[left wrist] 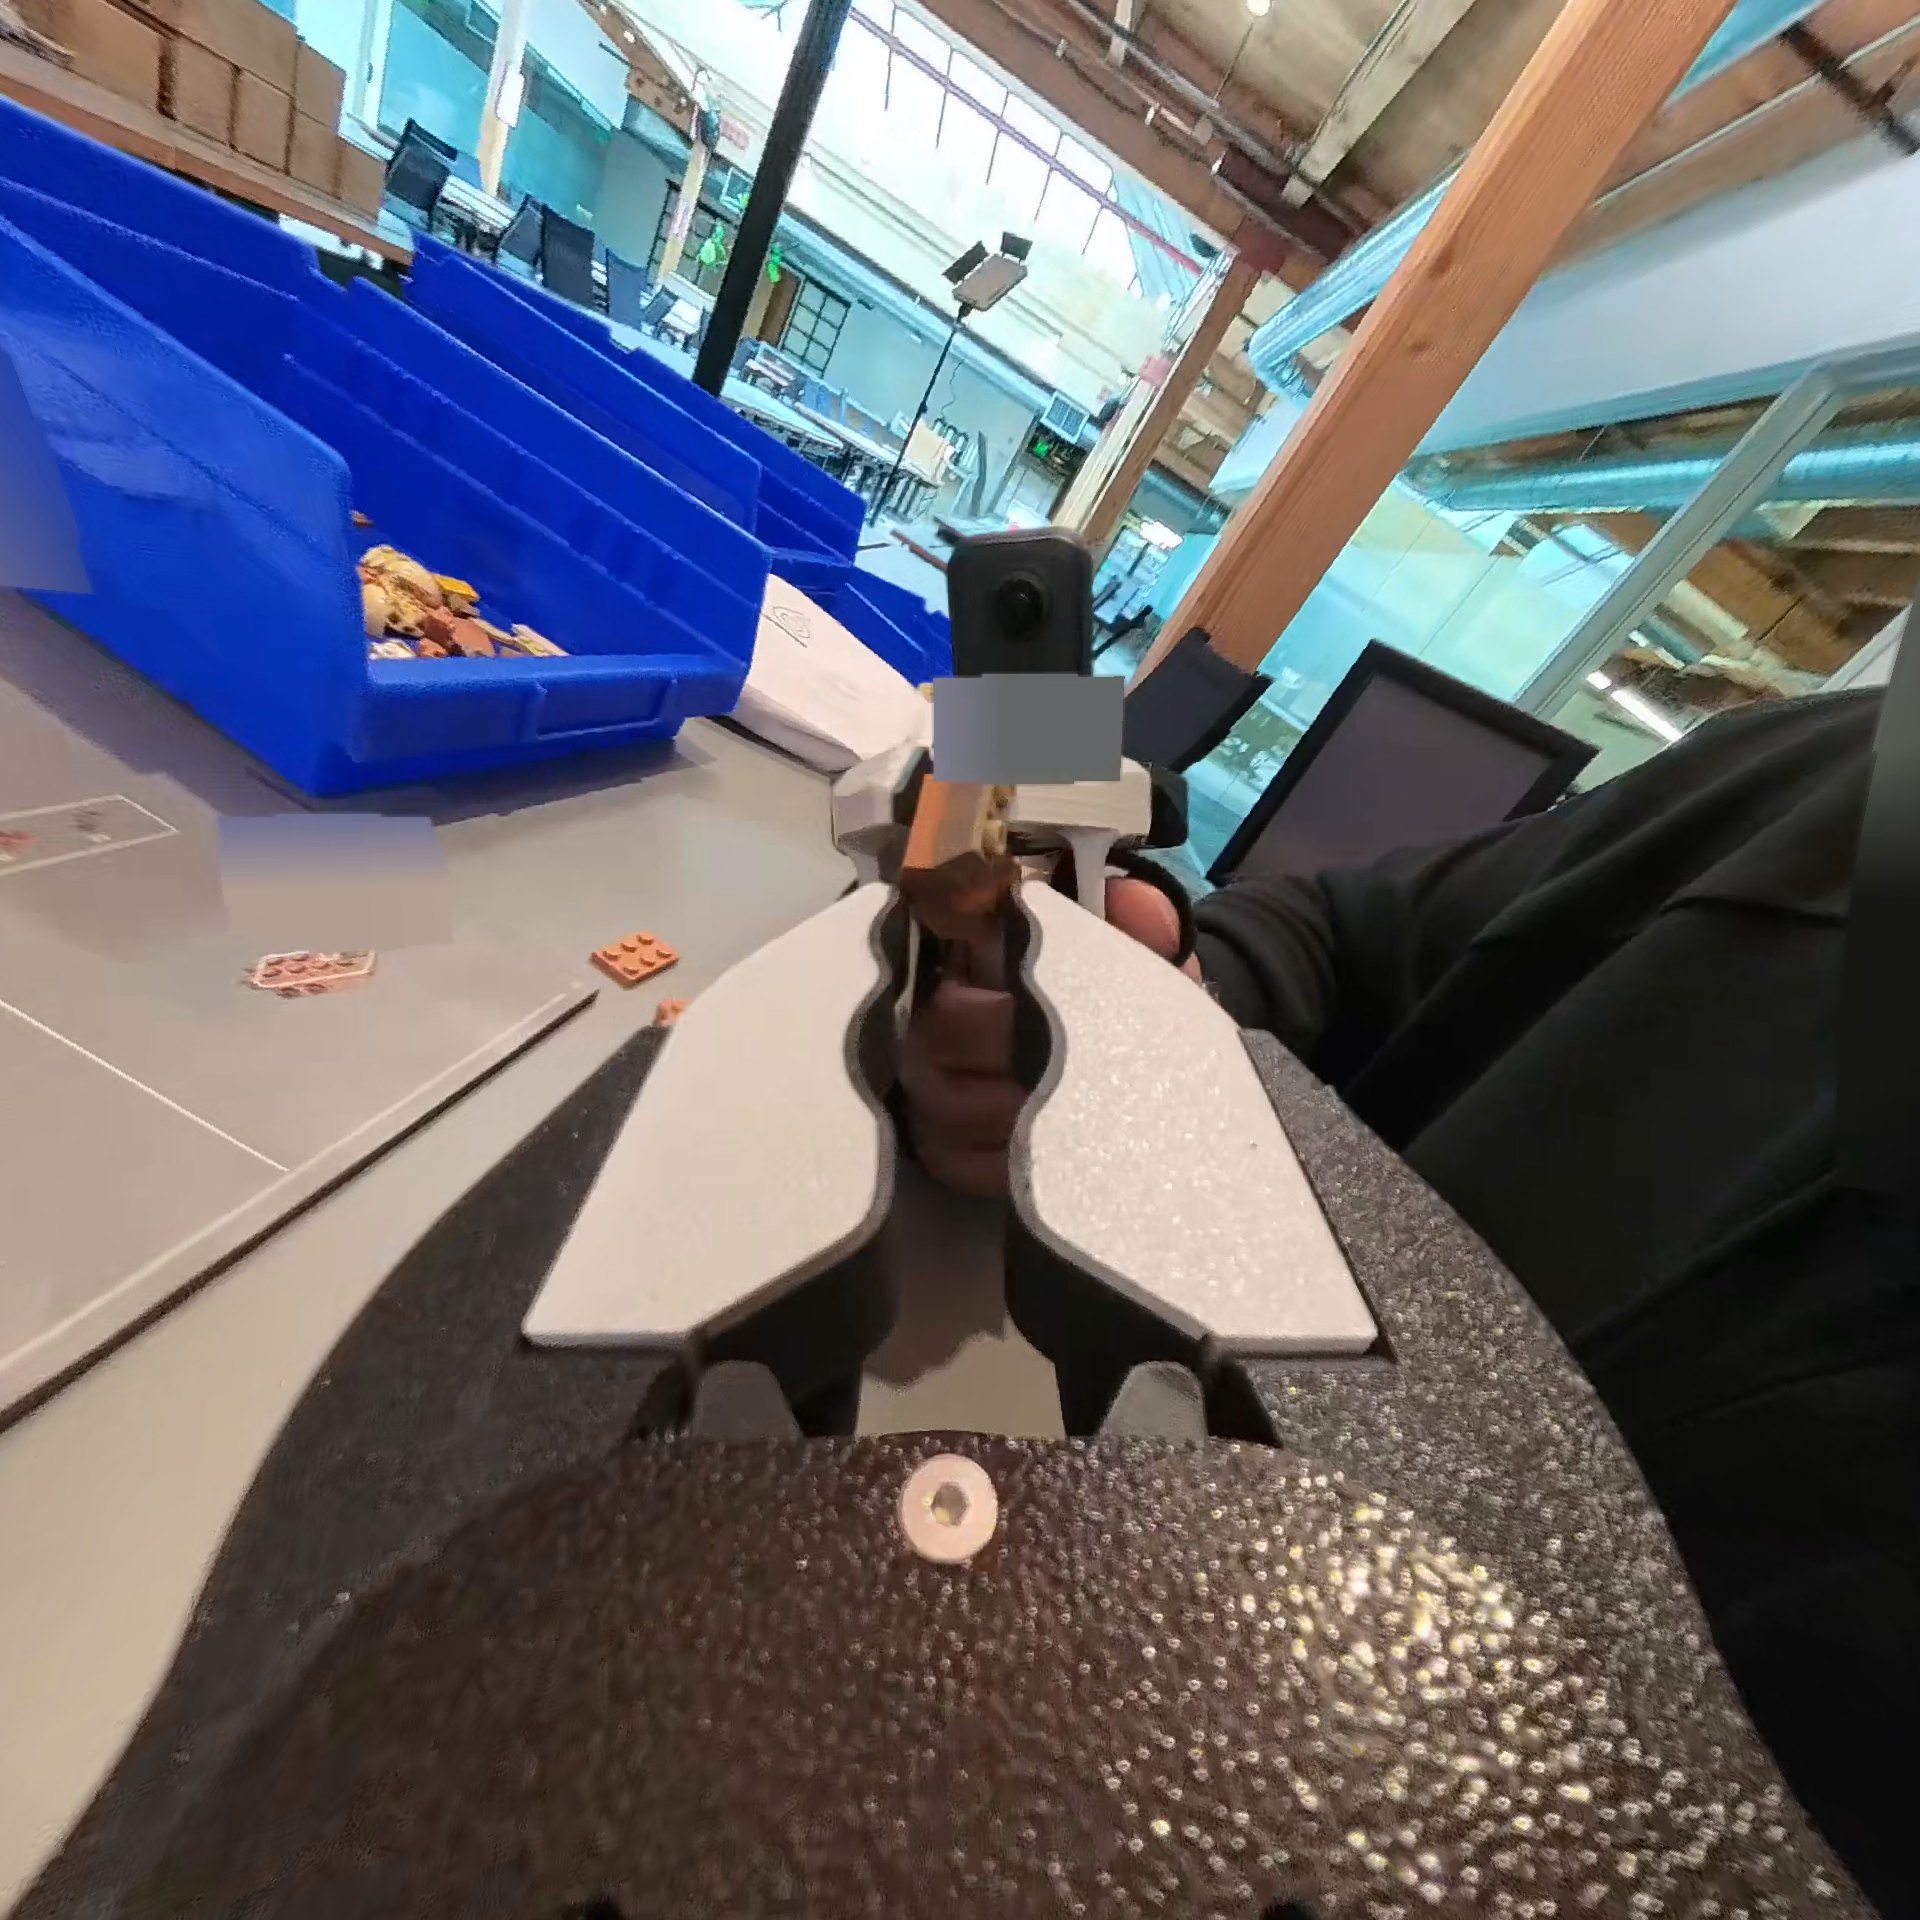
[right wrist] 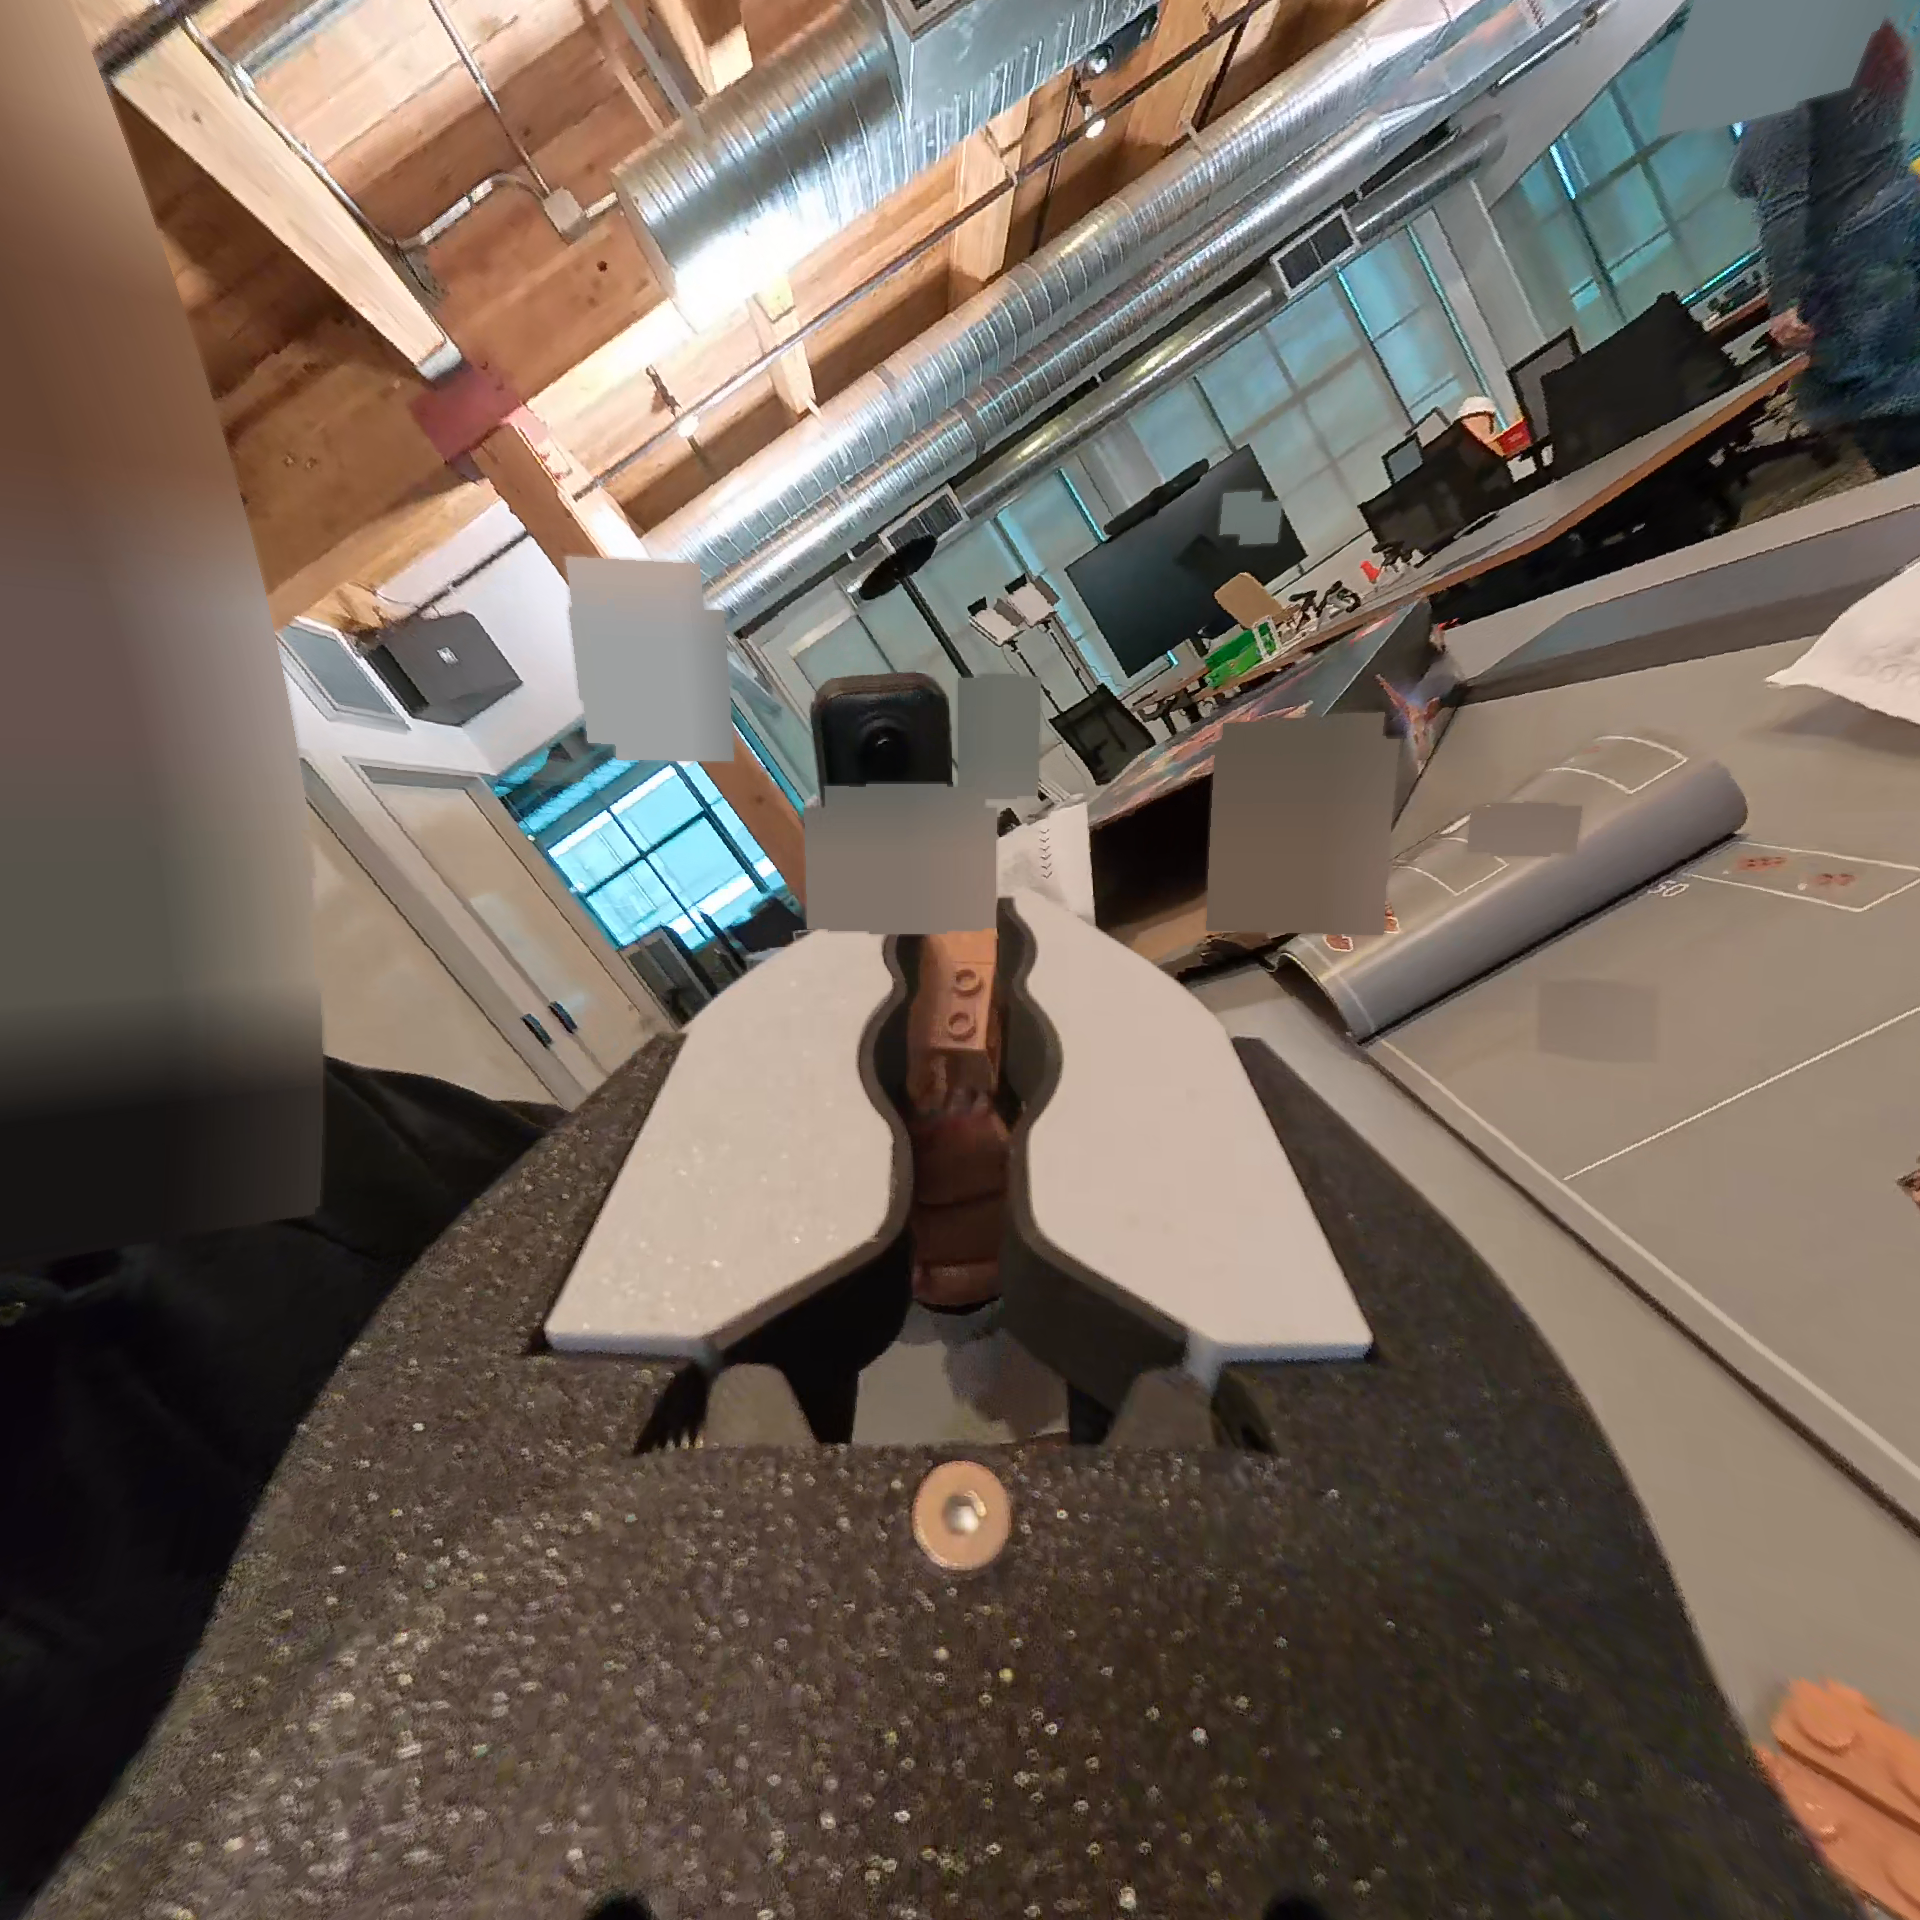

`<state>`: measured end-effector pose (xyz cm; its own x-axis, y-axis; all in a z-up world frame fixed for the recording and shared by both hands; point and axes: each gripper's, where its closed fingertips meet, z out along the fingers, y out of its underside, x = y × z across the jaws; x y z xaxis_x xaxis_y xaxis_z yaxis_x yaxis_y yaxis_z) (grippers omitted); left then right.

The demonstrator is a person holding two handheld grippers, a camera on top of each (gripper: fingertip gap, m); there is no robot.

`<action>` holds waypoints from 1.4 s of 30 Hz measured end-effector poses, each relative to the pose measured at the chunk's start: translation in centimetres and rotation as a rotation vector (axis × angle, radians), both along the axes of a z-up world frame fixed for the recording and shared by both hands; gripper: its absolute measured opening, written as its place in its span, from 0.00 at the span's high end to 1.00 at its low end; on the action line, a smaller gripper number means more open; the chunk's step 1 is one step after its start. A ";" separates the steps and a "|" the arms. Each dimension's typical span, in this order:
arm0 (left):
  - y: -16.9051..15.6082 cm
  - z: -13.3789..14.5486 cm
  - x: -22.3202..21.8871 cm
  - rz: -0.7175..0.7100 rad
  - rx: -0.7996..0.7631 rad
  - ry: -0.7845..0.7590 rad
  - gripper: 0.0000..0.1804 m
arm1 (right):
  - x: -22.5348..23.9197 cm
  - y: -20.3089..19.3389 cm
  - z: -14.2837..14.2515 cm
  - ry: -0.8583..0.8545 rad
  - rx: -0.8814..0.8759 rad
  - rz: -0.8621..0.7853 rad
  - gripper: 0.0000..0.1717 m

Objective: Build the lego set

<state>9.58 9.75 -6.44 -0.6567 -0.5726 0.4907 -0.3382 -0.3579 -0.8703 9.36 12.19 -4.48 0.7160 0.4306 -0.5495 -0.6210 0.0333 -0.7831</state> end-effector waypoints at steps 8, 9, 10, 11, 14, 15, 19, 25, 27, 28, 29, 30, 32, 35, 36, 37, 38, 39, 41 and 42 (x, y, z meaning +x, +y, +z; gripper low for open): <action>0.3 -0.7 0.0 0.025 0.081 -0.061 0.92 | -0.2 0.1 -0.6 -0.326 -0.067 -0.110 0.91; 0.3 -0.8 0.0 0.033 0.104 -0.072 0.92 | -0.1 0.0 -0.6 -0.373 -0.076 -0.129 0.90; 0.3 -0.8 0.1 0.041 0.127 -0.082 0.92 | -0.1 0.0 -0.7 -0.419 -0.084 -0.147 0.90; 0.3 -0.9 0.1 0.047 0.149 -0.089 0.92 | 0.0 0.0 -0.7 -0.461 -0.090 -0.164 0.89; 0.4 -1.2 0.2 0.060 0.206 -0.101 0.92 | 0.1 -0.2 -0.9 -0.570 -0.106 -0.201 0.89; 0.4 -1.3 0.2 0.066 0.228 -0.108 0.92 | 0.1 -0.3 -0.9 -0.602 -0.109 -0.210 0.90; 0.5 -1.6 0.2 0.083 0.343 -0.154 0.92 | -0.2 -0.5 -1.1 -0.695 -0.116 -0.218 0.92; 0.6 -1.7 0.1 0.099 0.524 -0.243 0.92 | -0.5 -0.8 -1.2 -0.734 -0.112 -0.179 0.92; 0.6 -1.7 0.0 0.100 0.556 -0.267 0.92 | -0.6 -0.9 -1.2 -0.744 -0.105 -0.172 0.93; 0.6 -1.7 0.0 0.097 0.558 -0.272 0.92 | -0.6 -0.9 -1.2 -0.747 -0.100 -0.169 0.93; 0.5 -1.7 -0.1 0.092 0.550 -0.275 0.92 | -0.7 -0.9 -1.1 -0.749 -0.094 -0.165 0.93; 0.4 -1.6 -0.1 0.085 0.540 -0.278 0.92 | -0.7 -1.0 -1.1 -0.749 -0.088 -0.160 0.93; 0.3 -1.5 -0.3 0.070 0.521 -0.283 0.92 | -0.8 -1.1 -0.9 -0.751 -0.077 -0.150 0.93; 0.1 -1.2 -0.5 0.055 0.505 -0.301 0.92 | -1.1 -1.3 -0.7 -0.770 -0.055 -0.149 0.93; 0.0 -1.1 -0.5 0.055 0.509 -0.308 0.92 | -1.1 -1.4 -0.6 -0.775 -0.049 -0.152 0.93; 0.0 -1.0 -0.5 0.055 0.512 -0.314 0.92 | -1.2 -1.4 -0.5 -0.778 -0.043 -0.155 0.93; -0.1 -1.0 -0.6 0.052 0.512 -0.318 0.92 | -1.2 -1.5 -0.4 -0.781 -0.038 -0.156 0.93; -0.1 -0.9 -0.6 0.052 0.513 -0.322 0.92 | -1.3 -1.5 -0.4 -0.787 -0.036 -0.158 0.93; -0.2 -0.9 -0.7 0.048 0.515 -0.328 0.92 | -1.3 -1.6 -0.3 -0.796 -0.032 -0.162 0.93; -0.3 -0.8 -0.7 0.044 0.510 -0.332 0.92 | -1.4 -1.7 -0.3 -0.797 -0.027 -0.160 0.93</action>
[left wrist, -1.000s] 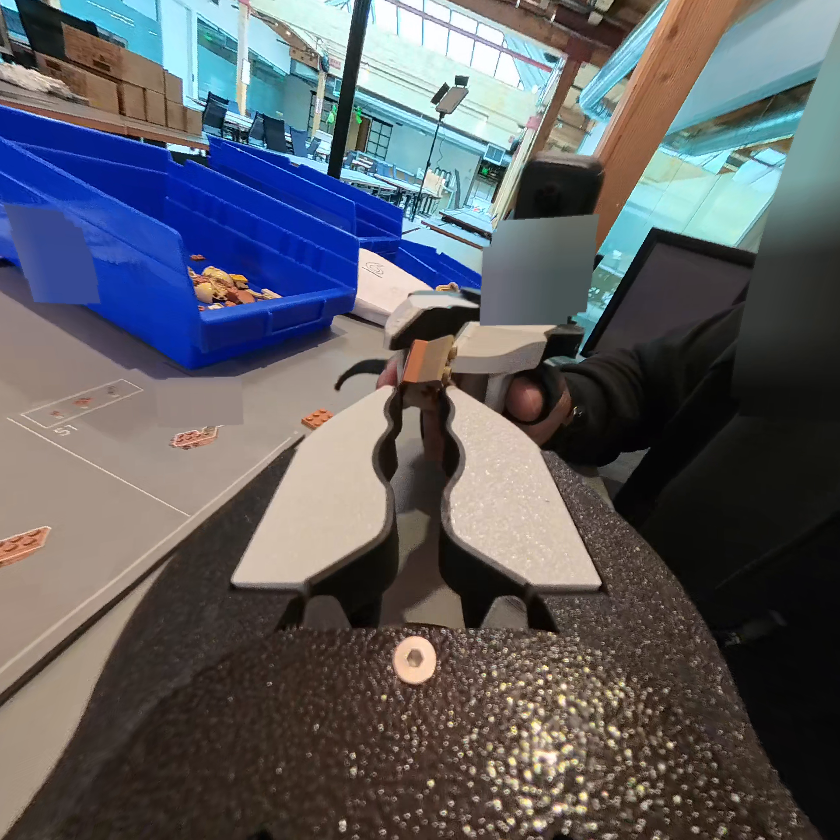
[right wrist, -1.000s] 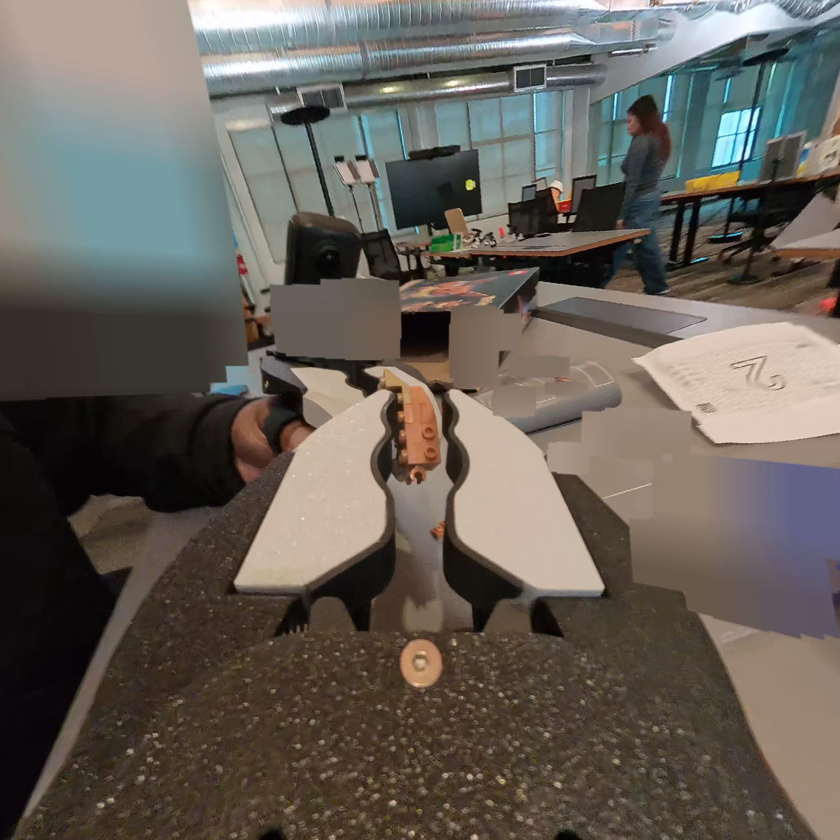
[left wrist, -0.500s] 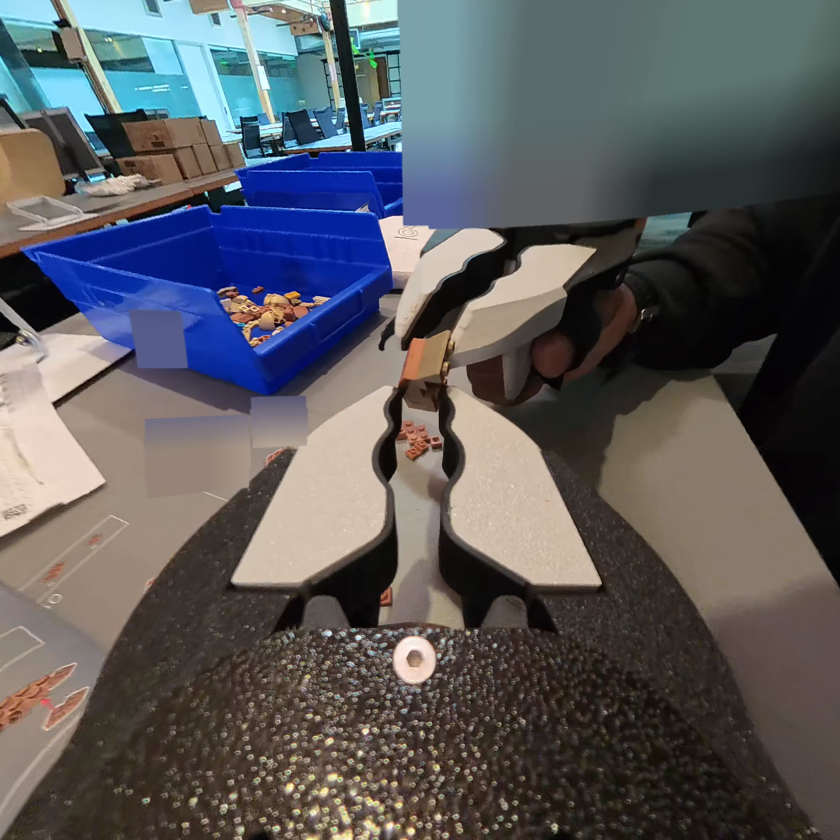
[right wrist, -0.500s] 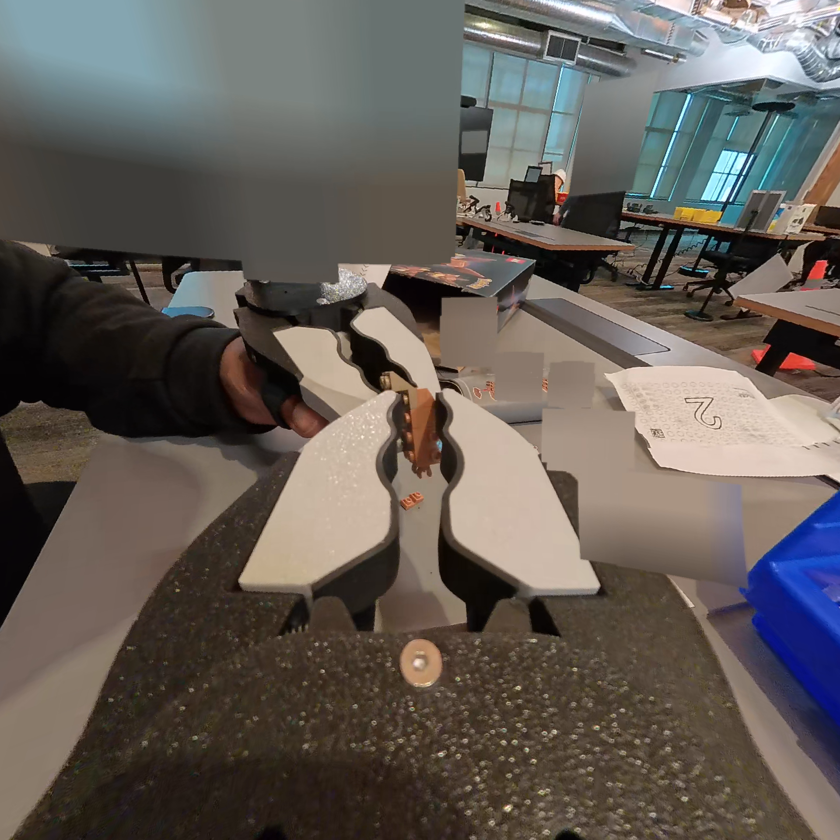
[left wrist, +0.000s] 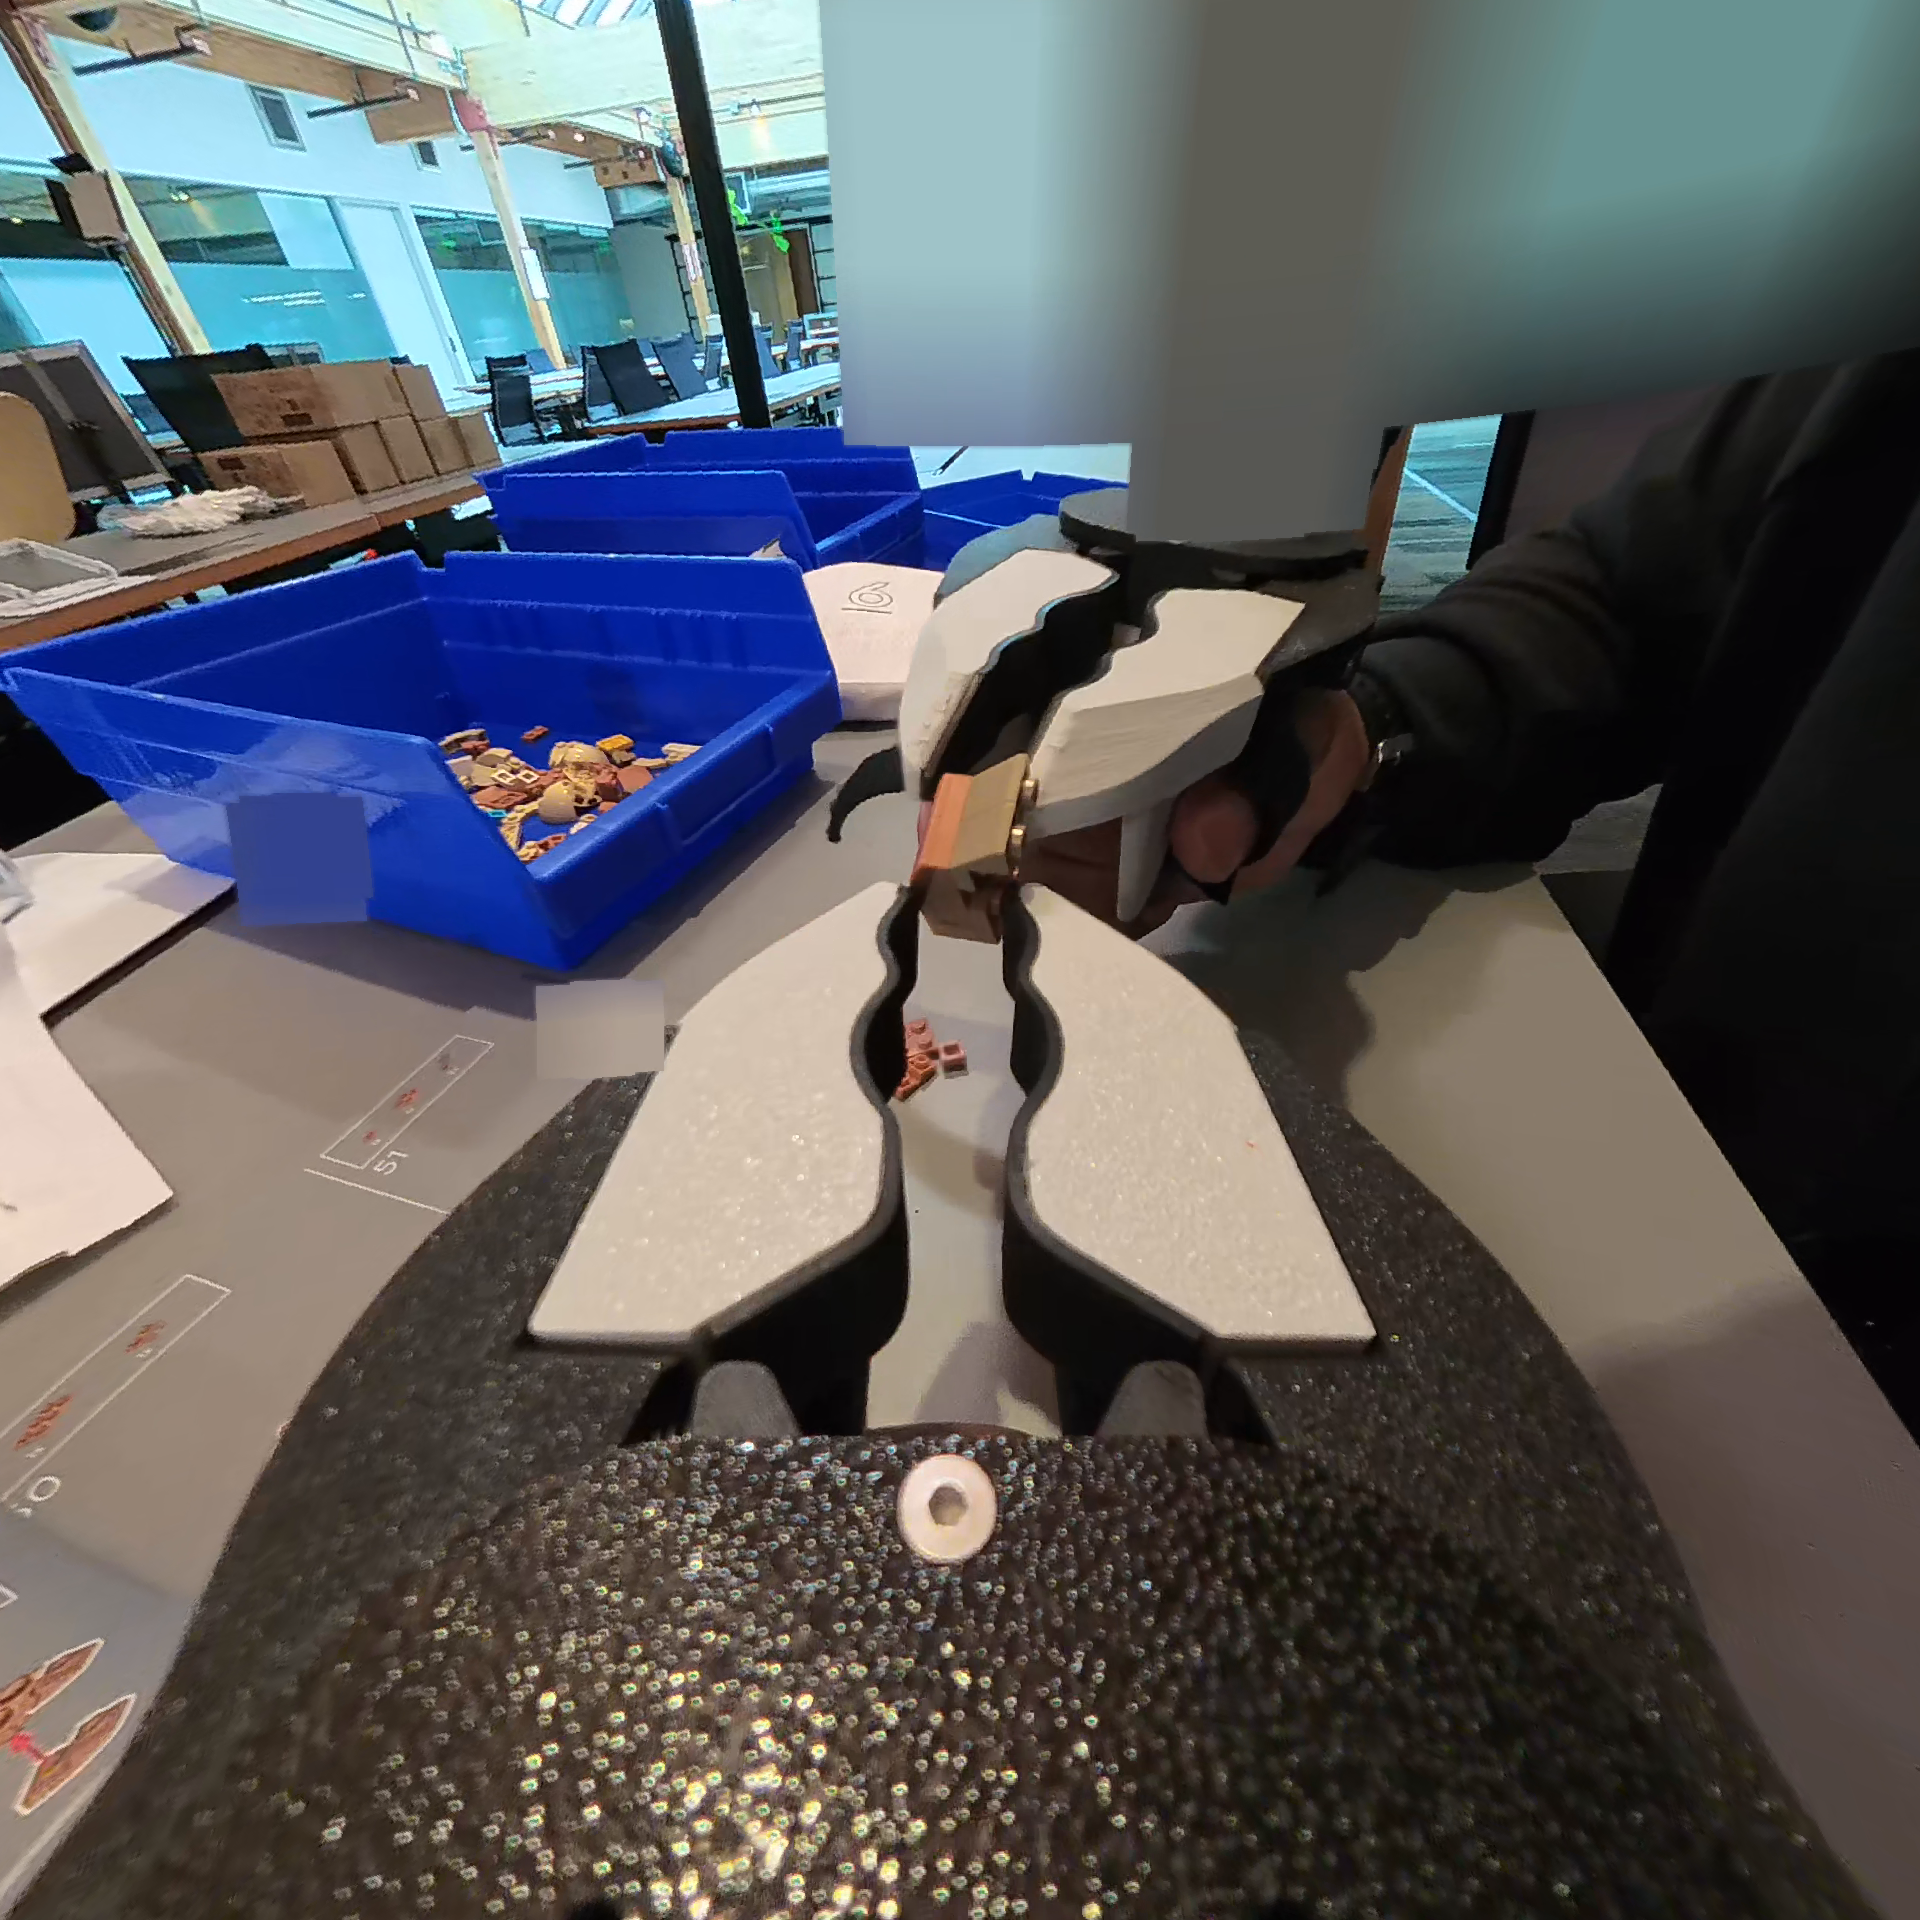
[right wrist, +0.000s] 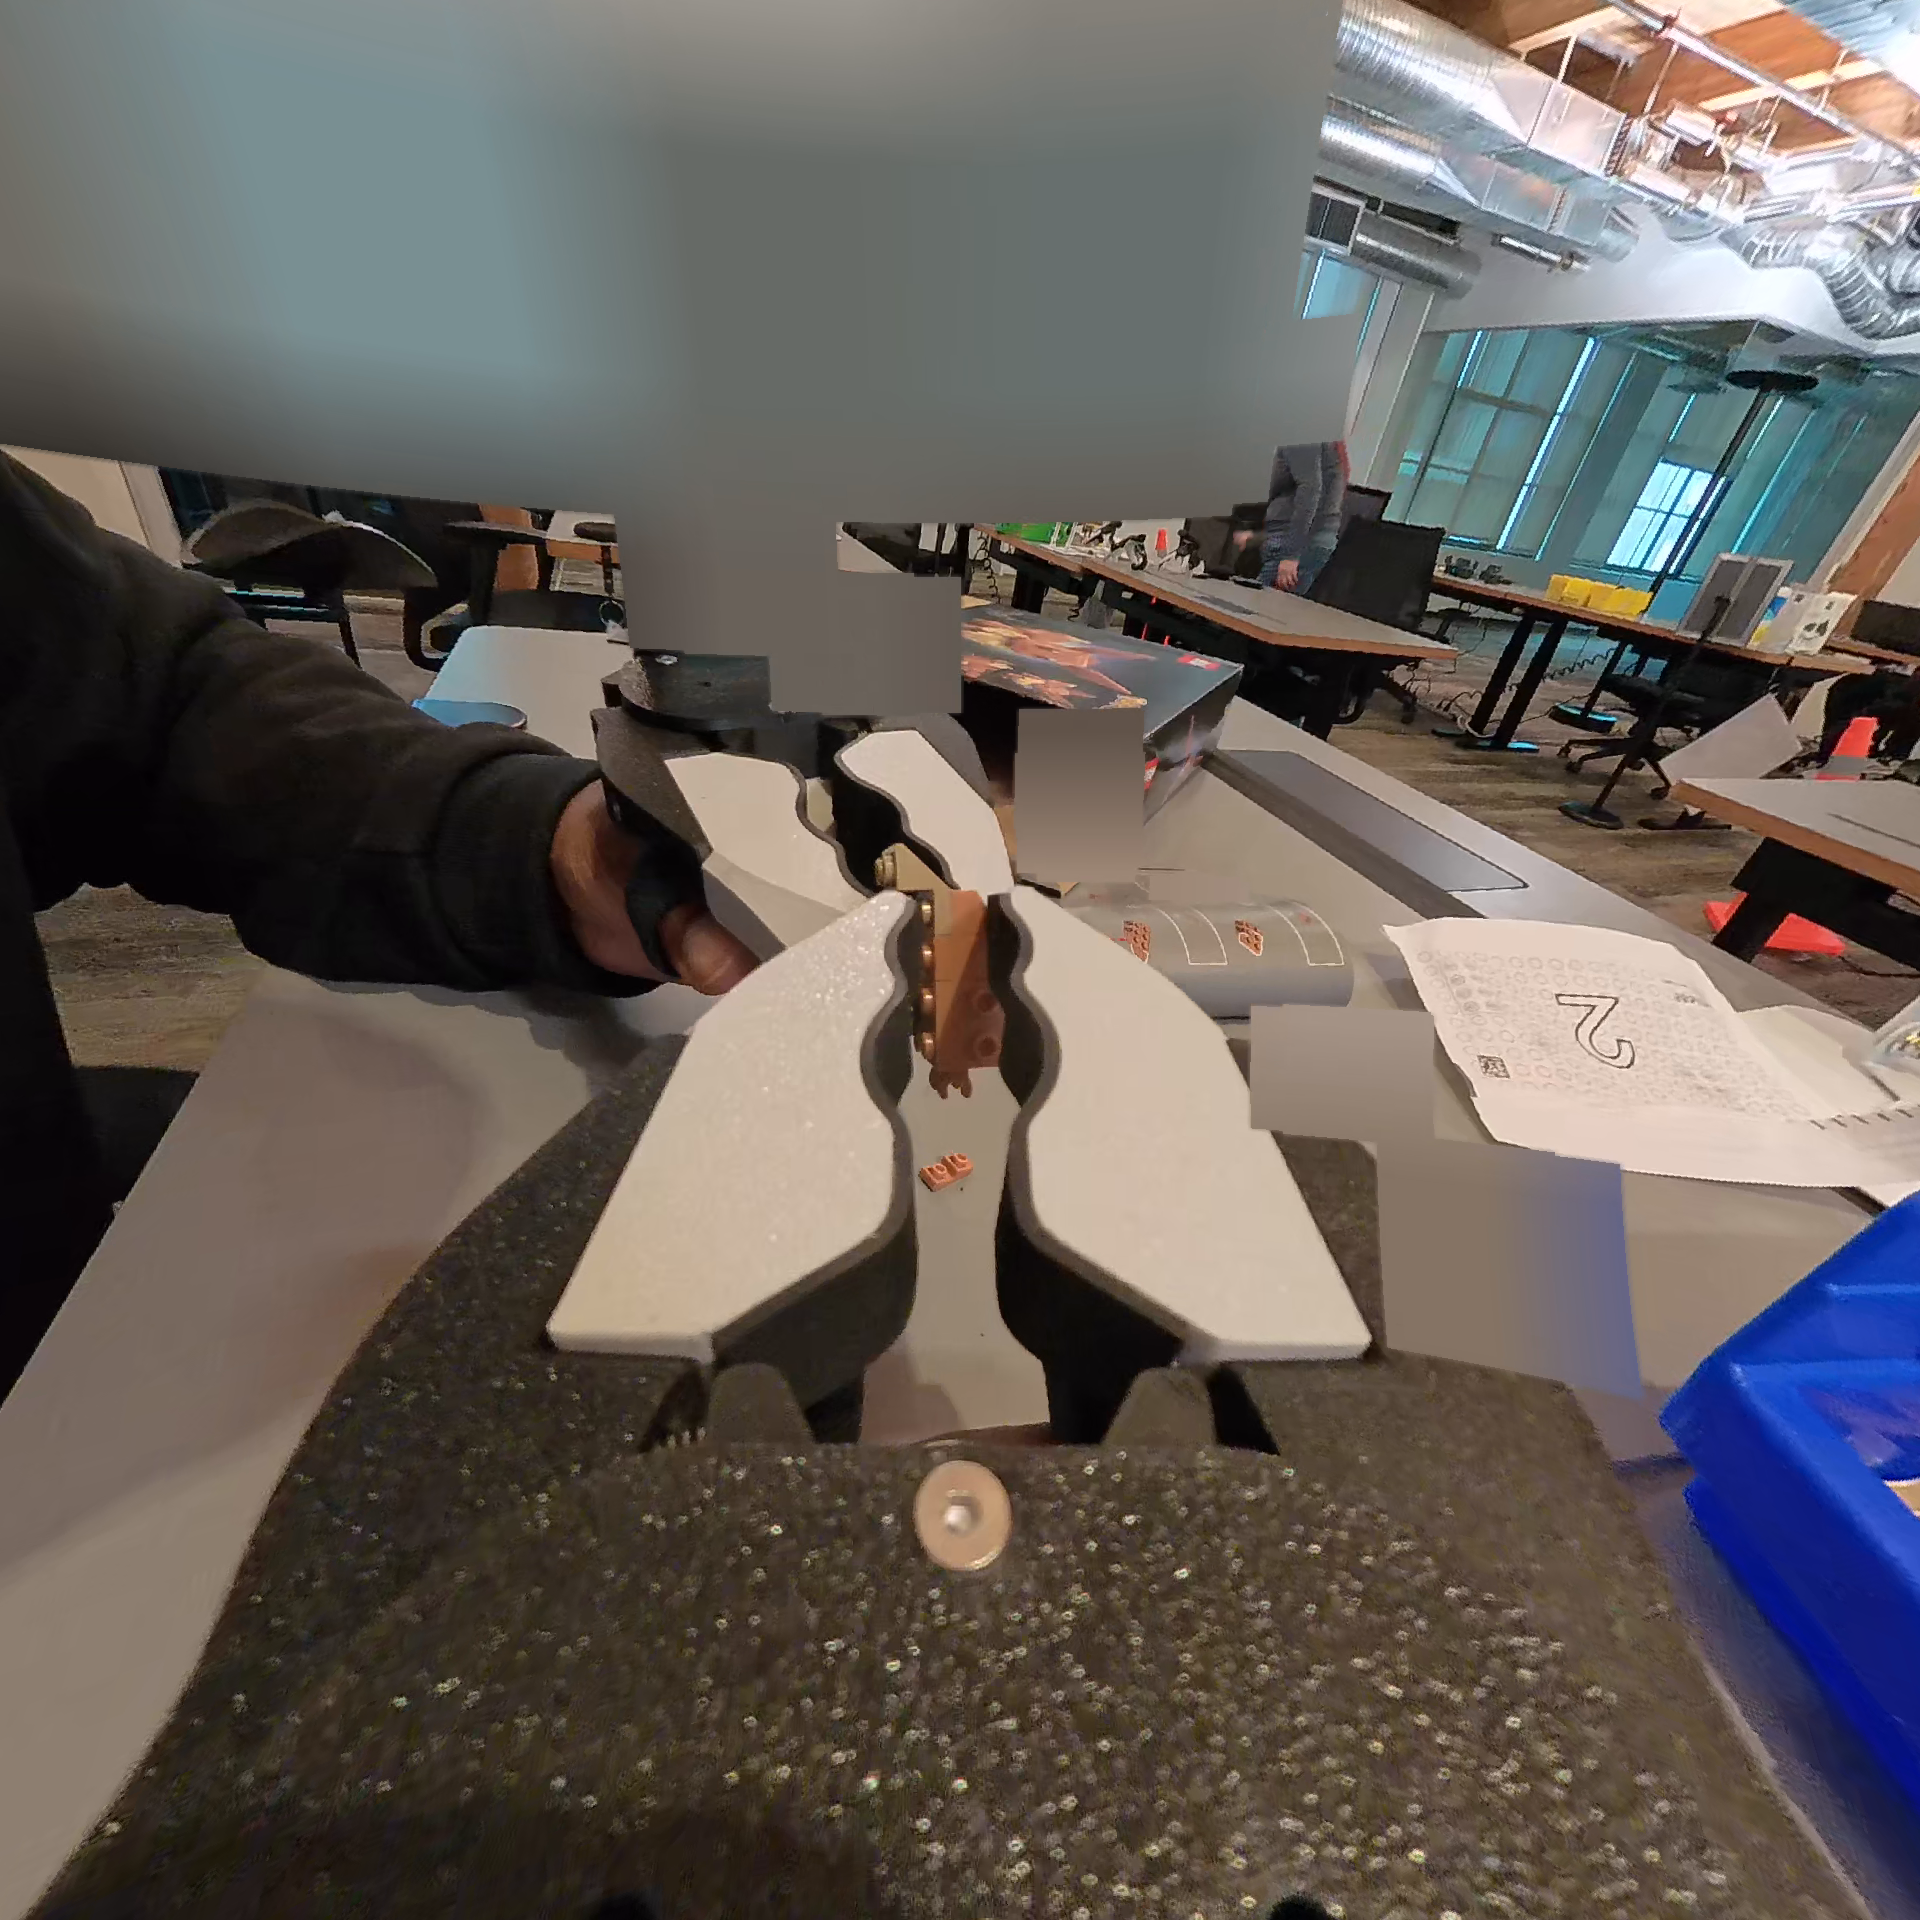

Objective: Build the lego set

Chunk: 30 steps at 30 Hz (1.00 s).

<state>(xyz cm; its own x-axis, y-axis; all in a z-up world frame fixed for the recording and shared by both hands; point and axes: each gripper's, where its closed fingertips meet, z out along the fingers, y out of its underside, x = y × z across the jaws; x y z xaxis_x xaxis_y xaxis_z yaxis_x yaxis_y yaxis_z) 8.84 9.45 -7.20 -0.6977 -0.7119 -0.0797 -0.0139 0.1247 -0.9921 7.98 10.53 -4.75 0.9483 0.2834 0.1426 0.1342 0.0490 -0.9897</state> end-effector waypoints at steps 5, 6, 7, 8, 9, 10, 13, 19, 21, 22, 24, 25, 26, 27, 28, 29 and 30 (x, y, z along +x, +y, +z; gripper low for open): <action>-0.1 0.0 -0.1 -0.010 0.001 0.008 0.92 | -0.1 0.0 -0.1 -0.005 -0.009 0.003 0.93; -0.1 -0.2 0.0 -0.008 0.005 0.022 0.92 | 0.0 0.0 -0.2 -0.004 -0.018 -0.001 0.93; 0.1 -0.3 0.1 -0.004 0.006 0.040 0.92 | 0.2 0.1 -0.4 0.004 -0.028 -0.006 0.93; 0.2 -0.5 0.2 0.002 0.004 0.069 0.92 | 0.3 0.3 -0.6 0.019 -0.044 -0.011 0.93; 0.4 -0.9 0.3 0.008 0.006 0.120 0.92 | 0.5 0.4 -1.1 0.030 -0.071 -0.010 0.93; 0.5 -1.4 0.3 0.013 0.010 0.182 0.92 | 0.6 0.5 -1.6 0.032 -0.103 -0.005 0.93; 1.2 -2.5 0.2 0.037 -0.013 0.337 0.92 | 0.8 0.7 -3.4 0.027 -0.218 0.024 0.81; 1.3 -6.1 -2.8 -0.084 0.116 0.659 0.92 | -0.3 0.3 -6.6 -0.103 -0.393 0.103 0.77; 1.3 -7.1 -3.3 -0.097 0.178 0.700 0.92 | -0.4 0.2 -7.4 -0.159 -0.432 0.110 0.78; 1.1 -7.5 -3.8 -0.122 0.199 0.724 0.92 | -0.3 0.1 -7.8 -0.173 -0.455 0.107 0.78; 0.8 -8.1 -4.2 -0.151 0.224 0.757 0.92 | -0.1 0.1 -8.5 -0.184 -0.487 0.098 0.79; 0.9 -8.4 -4.2 -0.146 0.239 0.764 0.92 | 0.0 0.1 -8.7 -0.186 -0.496 0.098 0.80; 1.0 -8.8 -4.1 -0.138 0.260 0.773 0.92 | 0.0 0.1 -8.9 -0.187 -0.508 0.097 0.80; 1.2 -9.3 -4.0 -0.128 0.284 0.782 0.91 | 0.1 0.1 -9.2 -0.190 -0.521 0.096 0.80; 1.3 -9.7 -3.9 -0.121 0.299 0.787 0.91 | 0.2 0.0 -9.4 -0.198 -0.534 0.096 0.80; 1.1 -9.6 -3.8 -0.123 0.283 0.783 0.91 | 0.3 -0.1 -9.7 -0.208 -0.544 0.093 0.80; 1.1 -9.7 -3.7 -0.124 0.279 0.786 0.91 | 0.4 -0.1 -9.9 -0.218 -0.552 0.087 0.80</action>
<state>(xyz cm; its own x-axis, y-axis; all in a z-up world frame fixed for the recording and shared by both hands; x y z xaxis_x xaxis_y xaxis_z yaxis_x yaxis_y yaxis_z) 5.16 10.59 -16.87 -0.6955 -0.6527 0.3003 -0.6577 0.4103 -0.6317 8.41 10.40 -14.60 0.8836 0.4465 0.1409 0.3558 -0.4447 -0.8220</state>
